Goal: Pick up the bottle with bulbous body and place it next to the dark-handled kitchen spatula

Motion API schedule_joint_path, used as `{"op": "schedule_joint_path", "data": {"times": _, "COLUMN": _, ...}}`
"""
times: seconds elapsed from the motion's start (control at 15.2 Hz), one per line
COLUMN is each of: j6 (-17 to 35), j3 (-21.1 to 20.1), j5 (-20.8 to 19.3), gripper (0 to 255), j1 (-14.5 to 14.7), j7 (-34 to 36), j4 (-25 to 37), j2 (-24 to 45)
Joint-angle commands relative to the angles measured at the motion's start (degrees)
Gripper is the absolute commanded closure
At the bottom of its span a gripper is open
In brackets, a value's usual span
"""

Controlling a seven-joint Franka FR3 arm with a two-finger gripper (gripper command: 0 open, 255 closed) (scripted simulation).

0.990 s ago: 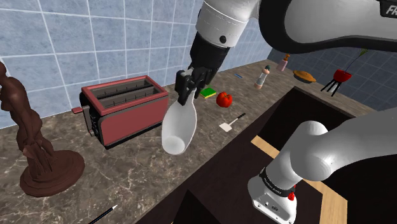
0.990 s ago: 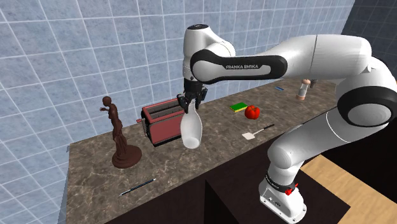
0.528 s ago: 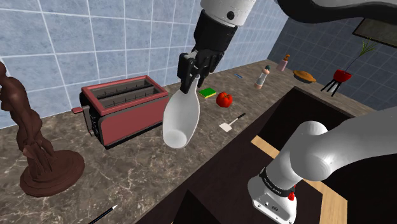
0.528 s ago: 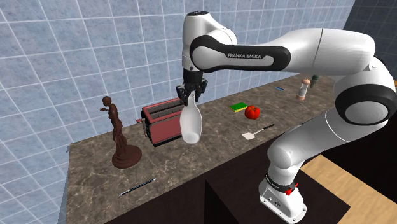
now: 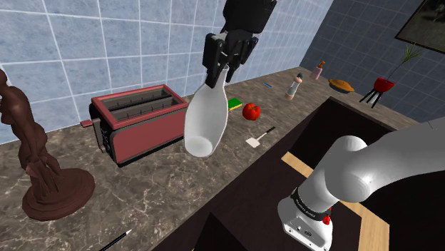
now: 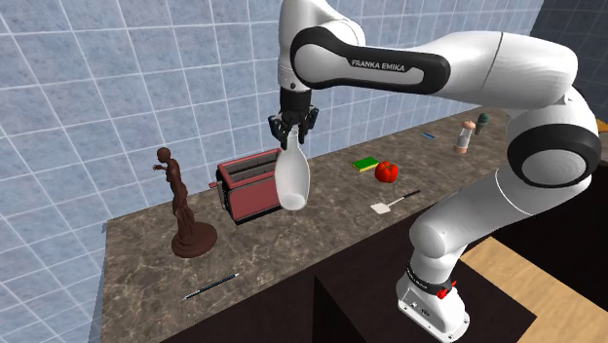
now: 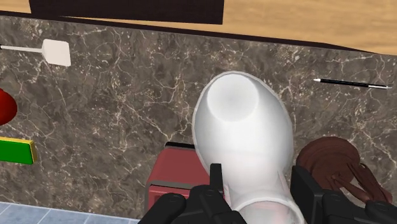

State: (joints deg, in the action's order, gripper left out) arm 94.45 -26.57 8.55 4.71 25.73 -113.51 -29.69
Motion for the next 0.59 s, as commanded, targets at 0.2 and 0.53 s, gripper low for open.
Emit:
{"op": "schedule_joint_path", "data": {"times": 0.2, "j6": -3.7, "j3": 0.0, "j5": -0.6, "gripper": 255, "j1": -0.5, "j7": 0.4, "j4": 5.3, "j2": 1.6}}
{"op": "schedule_joint_path", "data": {"times": 0.53, "j6": -7.5, "j3": -0.1, "j5": -1.3, "gripper": 255, "j1": -0.9, "j7": 0.7, "j4": 10.7, "j2": 3.4}}
